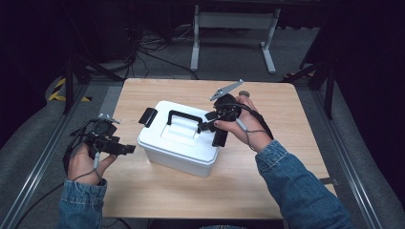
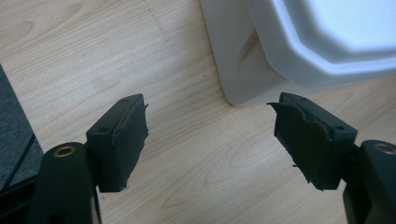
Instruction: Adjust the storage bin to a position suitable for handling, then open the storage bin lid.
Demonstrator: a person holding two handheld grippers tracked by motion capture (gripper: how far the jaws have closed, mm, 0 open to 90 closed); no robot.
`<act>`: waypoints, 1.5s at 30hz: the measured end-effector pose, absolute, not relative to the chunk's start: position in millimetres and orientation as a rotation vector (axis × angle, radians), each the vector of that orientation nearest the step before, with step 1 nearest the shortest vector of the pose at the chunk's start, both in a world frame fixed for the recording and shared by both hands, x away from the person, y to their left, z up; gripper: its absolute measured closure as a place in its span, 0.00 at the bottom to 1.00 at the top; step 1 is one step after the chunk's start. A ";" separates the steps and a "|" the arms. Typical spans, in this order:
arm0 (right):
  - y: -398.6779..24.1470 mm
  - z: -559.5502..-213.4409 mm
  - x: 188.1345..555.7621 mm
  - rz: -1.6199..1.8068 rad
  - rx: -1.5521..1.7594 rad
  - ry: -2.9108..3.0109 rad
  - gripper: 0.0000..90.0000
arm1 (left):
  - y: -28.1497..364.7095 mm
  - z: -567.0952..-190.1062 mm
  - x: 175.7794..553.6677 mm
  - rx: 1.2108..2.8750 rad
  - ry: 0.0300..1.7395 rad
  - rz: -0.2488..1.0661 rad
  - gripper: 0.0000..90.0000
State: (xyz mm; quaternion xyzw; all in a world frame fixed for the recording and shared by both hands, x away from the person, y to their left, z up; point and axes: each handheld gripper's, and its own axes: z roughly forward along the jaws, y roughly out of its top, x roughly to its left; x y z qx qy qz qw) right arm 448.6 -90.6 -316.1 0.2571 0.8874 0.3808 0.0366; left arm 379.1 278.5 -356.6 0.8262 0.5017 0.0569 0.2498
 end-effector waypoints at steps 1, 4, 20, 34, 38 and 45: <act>-89.2 -316.6 449.5 1.166 0.788 2.721 0.55 | 278.6 -356.3 379.4 2.247 1.370 0.153 0.29; -85.5 -317.9 451.5 1.157 0.775 2.725 0.59 | 278.5 -356.5 379.9 2.248 1.367 0.152 0.29; -68.4 -323.3 449.1 1.113 0.663 2.811 0.92 | 279.7 -356.9 378.7 2.247 1.365 0.150 0.29; -65.6 -319.7 445.1 1.112 0.607 2.812 0.94 | 281.5 -356.5 377.0 2.235 1.373 0.148 0.29; -65.9 -316.1 444.1 1.147 0.594 2.797 0.94 | 281.7 -356.8 377.3 2.237 1.369 0.147 0.29; -66.2 -302.3 440.9 1.199 0.565 2.747 0.95 | 282.6 -356.6 377.3 2.237 1.369 0.147 0.29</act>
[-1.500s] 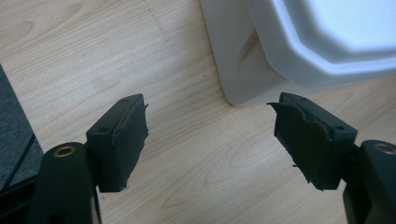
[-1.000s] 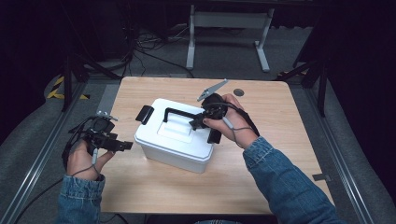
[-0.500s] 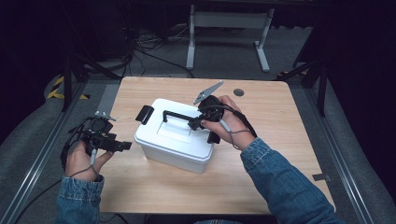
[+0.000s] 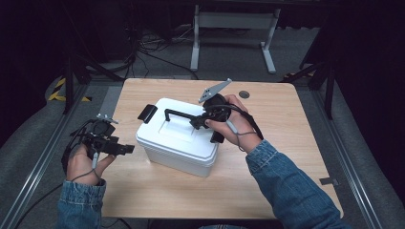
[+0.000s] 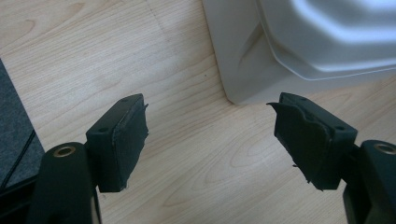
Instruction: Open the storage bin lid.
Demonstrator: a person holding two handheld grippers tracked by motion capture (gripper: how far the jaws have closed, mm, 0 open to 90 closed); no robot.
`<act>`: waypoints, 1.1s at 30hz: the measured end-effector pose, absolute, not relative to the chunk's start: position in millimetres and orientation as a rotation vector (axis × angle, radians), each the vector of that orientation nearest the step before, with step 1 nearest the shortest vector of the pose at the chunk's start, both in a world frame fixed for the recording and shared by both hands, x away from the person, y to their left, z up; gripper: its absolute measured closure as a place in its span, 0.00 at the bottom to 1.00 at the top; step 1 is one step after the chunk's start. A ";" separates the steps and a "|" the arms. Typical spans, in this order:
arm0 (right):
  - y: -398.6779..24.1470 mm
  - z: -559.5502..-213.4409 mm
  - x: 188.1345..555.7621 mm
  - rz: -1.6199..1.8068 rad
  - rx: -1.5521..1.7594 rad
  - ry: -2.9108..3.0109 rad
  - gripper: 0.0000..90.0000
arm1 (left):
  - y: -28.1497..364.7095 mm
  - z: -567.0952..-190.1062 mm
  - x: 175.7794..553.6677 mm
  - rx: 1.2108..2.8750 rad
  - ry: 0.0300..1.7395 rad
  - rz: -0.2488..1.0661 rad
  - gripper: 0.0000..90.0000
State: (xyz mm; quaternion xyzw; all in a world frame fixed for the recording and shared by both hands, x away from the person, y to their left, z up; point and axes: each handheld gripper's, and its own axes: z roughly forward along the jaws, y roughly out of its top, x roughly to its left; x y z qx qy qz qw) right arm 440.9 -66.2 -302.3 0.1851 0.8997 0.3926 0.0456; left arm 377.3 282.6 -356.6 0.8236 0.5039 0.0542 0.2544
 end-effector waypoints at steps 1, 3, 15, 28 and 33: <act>-67.0 -300.7 441.1 1.201 0.562 2.743 0.95 | 282.7 -356.5 377.3 2.236 1.369 0.146 0.29; -69.1 -296.3 441.5 1.210 0.560 2.729 0.95 | 283.0 -356.3 377.1 2.235 1.368 0.153 0.29; -83.1 -273.0 436.4 1.281 0.547 2.669 0.95 | 282.5 -357.3 377.7 2.238 1.370 0.152 0.29; -109.0 -259.5 425.2 1.302 0.541 2.636 0.95 | 283.0 -357.9 377.3 2.236 1.373 0.146 0.29; -128.0 -255.6 420.0 1.306 0.558 2.611 0.95 | 281.1 -358.4 377.8 2.243 1.373 0.140 0.29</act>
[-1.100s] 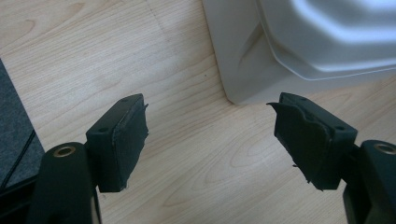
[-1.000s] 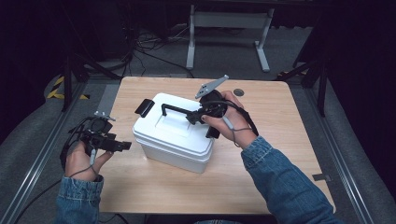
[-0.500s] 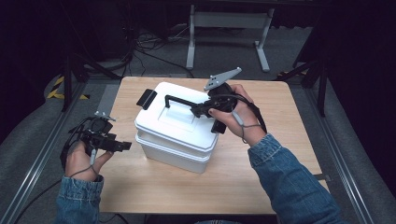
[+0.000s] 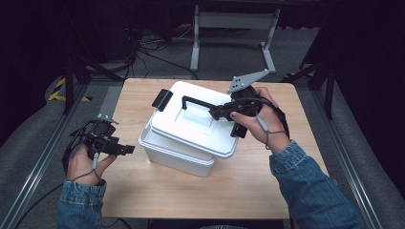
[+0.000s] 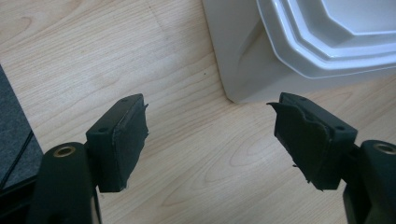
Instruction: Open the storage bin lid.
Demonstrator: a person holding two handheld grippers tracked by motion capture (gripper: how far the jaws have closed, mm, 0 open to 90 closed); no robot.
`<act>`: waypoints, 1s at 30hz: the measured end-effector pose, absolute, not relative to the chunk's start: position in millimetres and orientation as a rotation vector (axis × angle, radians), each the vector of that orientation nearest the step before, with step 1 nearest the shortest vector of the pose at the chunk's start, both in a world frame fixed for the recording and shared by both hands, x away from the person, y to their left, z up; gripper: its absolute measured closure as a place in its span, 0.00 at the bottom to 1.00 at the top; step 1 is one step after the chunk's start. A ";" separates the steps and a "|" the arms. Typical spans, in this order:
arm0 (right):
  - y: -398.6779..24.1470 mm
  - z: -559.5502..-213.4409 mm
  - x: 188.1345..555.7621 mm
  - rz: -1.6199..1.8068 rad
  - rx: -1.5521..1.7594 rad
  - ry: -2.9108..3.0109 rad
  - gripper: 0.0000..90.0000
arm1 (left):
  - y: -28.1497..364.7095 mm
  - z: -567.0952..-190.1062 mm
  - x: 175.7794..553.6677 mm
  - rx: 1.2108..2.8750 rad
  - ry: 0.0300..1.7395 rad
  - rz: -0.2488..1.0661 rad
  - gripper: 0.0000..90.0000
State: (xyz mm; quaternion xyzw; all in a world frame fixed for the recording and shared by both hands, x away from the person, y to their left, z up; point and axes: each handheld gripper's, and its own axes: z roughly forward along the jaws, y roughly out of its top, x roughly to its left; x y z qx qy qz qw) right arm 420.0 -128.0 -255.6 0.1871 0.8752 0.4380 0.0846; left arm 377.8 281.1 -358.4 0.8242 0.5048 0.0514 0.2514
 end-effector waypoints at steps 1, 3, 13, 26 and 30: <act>-132.0 -254.4 419.2 1.309 0.565 2.606 0.95 | 280.9 -358.6 377.8 2.242 1.374 0.143 0.29; -138.9 -252.5 418.5 1.311 0.574 2.597 0.95 | 280.7 -358.6 377.9 2.242 1.374 0.146 0.29; -177.3 -251.2 419.6 1.290 0.666 2.564 0.95 | 280.1 -359.5 378.1 2.245 1.374 0.138 0.29; -221.1 -249.8 421.3 1.284 0.768 2.504 0.95 | 279.8 -359.9 378.6 2.251 1.378 0.140 0.29; -233.0 -249.4 422.4 1.280 0.791 2.489 0.95 | 280.4 -359.9 378.1 2.245 1.378 0.137 0.29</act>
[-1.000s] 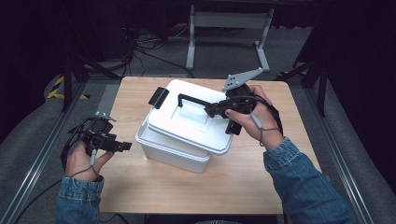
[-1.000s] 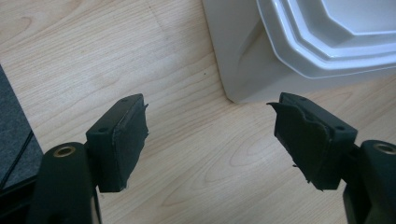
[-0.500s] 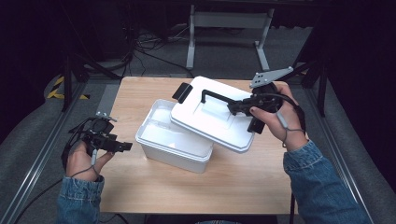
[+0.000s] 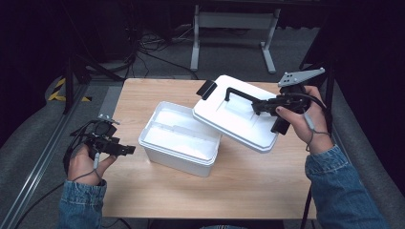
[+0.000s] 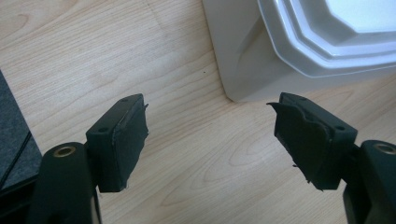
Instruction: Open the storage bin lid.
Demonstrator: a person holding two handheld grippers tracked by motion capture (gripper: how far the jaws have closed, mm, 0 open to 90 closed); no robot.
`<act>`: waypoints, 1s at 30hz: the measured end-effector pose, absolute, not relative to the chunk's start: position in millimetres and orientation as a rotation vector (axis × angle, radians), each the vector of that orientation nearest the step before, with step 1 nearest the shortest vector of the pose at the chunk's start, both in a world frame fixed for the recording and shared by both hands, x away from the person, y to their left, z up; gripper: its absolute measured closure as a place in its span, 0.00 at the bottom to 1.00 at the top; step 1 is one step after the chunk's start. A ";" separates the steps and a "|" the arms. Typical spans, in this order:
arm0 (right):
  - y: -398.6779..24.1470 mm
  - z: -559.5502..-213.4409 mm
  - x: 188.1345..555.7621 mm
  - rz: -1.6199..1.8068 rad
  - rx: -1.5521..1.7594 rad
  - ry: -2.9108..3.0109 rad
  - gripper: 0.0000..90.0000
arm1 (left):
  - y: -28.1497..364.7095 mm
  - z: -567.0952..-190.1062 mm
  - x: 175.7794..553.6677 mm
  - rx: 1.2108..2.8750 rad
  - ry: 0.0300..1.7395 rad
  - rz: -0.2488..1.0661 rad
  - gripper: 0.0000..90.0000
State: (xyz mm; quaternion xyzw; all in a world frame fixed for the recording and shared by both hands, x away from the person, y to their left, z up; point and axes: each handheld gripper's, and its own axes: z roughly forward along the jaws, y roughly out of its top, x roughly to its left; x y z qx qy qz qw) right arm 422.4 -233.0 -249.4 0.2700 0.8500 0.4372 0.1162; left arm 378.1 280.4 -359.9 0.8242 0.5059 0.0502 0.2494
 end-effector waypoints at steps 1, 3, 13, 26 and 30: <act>-236.1 -249.2 422.7 1.278 0.798 2.484 0.95 | 280.9 -359.8 378.1 2.244 1.378 0.136 0.29; -243.0 -248.9 423.2 1.277 0.809 2.476 0.95 | 281.2 -360.0 378.0 2.242 1.382 0.134 0.29; -277.3 -252.3 427.6 1.262 0.902 2.427 0.95 | 279.6 -360.9 378.6 2.245 1.384 0.132 0.29; -306.2 -270.3 442.0 1.230 1.016 2.397 0.95 | 280.0 -361.3 378.7 2.247 1.386 0.129 0.29; -314.7 -278.3 448.0 1.211 1.056 2.386 0.95 | 281.2 -361.3 378.7 2.247 1.385 0.133 0.29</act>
